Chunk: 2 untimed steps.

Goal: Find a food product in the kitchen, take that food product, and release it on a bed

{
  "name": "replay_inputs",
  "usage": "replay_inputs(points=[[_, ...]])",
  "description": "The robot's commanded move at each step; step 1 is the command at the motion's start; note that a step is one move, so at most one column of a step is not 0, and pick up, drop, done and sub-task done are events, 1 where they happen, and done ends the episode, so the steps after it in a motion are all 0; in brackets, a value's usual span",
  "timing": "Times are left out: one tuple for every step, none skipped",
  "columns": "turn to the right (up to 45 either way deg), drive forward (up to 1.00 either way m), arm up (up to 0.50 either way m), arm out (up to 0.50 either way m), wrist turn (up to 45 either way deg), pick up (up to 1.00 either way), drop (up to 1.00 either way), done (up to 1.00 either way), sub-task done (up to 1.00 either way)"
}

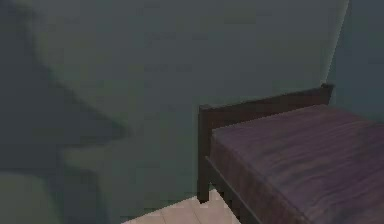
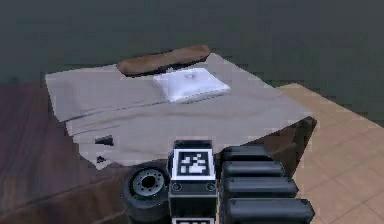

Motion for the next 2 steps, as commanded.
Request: replay_inputs(points=[[-3.0, 0.00, 0.00, 0.00, 0.0, 0.00, 0.00, 0.00, 0.00], [45.0, 0.00, 0.00, 0.00, 0.0, 0.00, 0.00, 0.00, 0.00]])
